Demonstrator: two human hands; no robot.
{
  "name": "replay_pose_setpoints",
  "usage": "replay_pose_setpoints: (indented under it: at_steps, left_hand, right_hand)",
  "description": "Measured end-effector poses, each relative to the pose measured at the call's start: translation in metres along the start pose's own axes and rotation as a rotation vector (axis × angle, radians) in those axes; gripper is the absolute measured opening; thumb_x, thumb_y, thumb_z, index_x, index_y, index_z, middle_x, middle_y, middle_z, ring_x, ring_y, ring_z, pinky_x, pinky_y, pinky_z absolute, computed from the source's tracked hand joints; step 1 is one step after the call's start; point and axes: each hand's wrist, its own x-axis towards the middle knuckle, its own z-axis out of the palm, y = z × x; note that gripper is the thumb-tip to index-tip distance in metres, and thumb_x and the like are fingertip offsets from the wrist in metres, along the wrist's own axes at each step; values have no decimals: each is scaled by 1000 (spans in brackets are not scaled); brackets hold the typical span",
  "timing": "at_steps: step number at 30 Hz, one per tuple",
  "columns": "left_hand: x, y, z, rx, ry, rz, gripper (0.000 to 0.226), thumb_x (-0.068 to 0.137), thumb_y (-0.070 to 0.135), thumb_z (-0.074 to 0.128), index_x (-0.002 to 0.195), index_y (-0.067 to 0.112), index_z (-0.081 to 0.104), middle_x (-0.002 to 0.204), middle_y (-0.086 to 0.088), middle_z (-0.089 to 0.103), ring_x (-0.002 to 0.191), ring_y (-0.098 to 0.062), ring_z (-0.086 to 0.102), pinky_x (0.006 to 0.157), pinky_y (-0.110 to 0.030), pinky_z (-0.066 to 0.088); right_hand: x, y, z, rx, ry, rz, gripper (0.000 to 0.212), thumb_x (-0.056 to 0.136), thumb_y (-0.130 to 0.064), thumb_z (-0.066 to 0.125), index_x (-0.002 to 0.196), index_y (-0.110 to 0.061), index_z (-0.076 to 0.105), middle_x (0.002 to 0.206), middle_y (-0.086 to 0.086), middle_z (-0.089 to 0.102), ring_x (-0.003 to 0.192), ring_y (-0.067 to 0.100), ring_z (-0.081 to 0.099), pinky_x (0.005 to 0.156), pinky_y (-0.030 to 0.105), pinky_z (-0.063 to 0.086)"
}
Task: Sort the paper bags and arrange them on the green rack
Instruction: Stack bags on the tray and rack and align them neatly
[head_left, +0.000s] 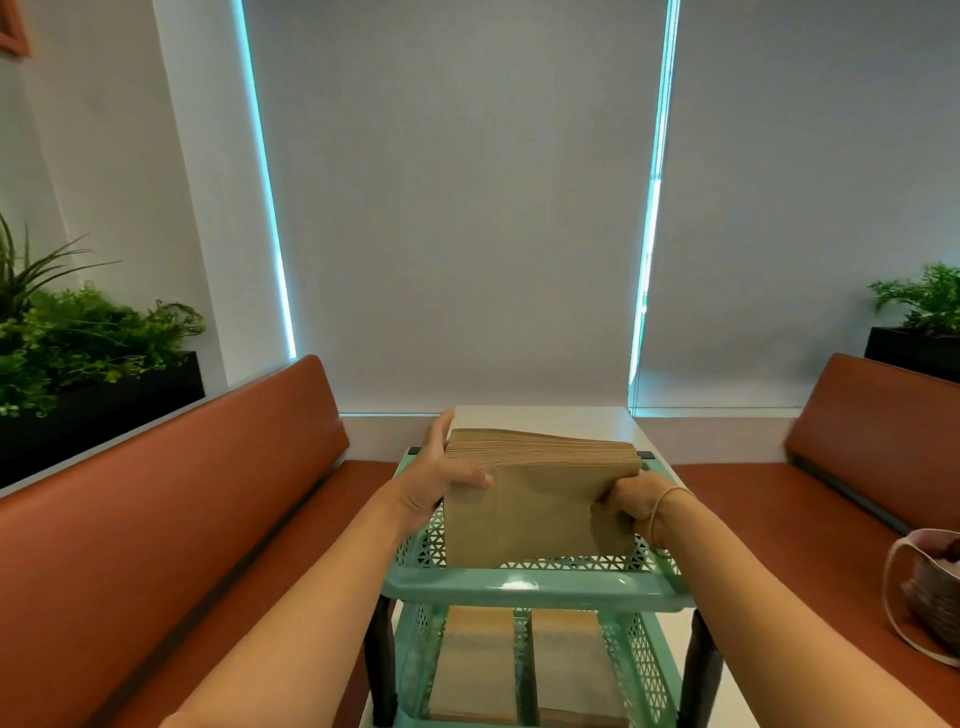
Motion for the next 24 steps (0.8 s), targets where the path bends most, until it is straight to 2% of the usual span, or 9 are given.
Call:
replay_pose_setpoints:
  at_steps: [3,5,8,10,12,17,21,24]
  left_hand:
    - [-3,7,-3,86,-82,-43,113,57,2,74,145,27,7,113,8,44,102,-16,51,80,-28,48]
    - [-3,9,-10,171,-109,-80,109,68,-10,73,146,23,5,103,14,40,103,-15,49,86,-30,47]
    - [-4,9,-18,373,-151,-160,108,72,-14,68,148,23,1,106,11,44,113,-19,45,100,-33,39]
    - [-4,7,-19,502,-166,-199,109,69,-12,70,147,25,2,115,3,50,115,-20,47,99,-32,41]
    - [-3,1,-17,577,-136,-193,102,69,-9,71,146,23,12,121,0,51,116,-19,49,99,-32,43]
    - [2,-8,-14,555,-51,-111,75,77,-3,70,139,21,34,127,2,53,118,-15,50,104,-32,43]
    - [3,-5,-15,409,-62,-107,55,82,-2,66,129,17,46,121,-3,58,111,-16,55,90,-24,51]
    - [5,3,-17,290,-57,-196,29,87,10,62,115,10,56,103,-5,67,94,-19,63,82,-30,52]
  right_hand:
    - [1,2,0,-13,-3,6,25,81,8,54,103,-1,59,112,20,61,105,38,54,98,53,43]
    - [-1,1,-1,-27,-3,8,24,81,7,55,103,-1,59,112,20,61,106,38,54,98,53,43]
    - [-2,0,-1,-50,-8,14,29,82,5,58,109,-1,57,114,18,59,109,37,53,100,54,42]
    - [-1,1,-1,-65,-6,17,32,82,3,59,113,-3,56,114,18,59,109,36,52,100,54,42]
    - [0,2,-1,-80,-4,16,32,83,2,58,114,-4,55,115,17,58,109,36,53,100,53,42]
    - [0,2,0,-134,46,-8,29,88,-4,52,117,-5,54,116,18,58,109,34,53,100,50,43]
    - [-17,-8,-5,-135,37,-11,34,85,1,57,119,1,52,119,19,56,113,37,52,100,51,43]
    - [-25,-17,-13,-130,-5,17,36,80,2,66,112,1,50,115,21,58,106,39,57,94,52,47]
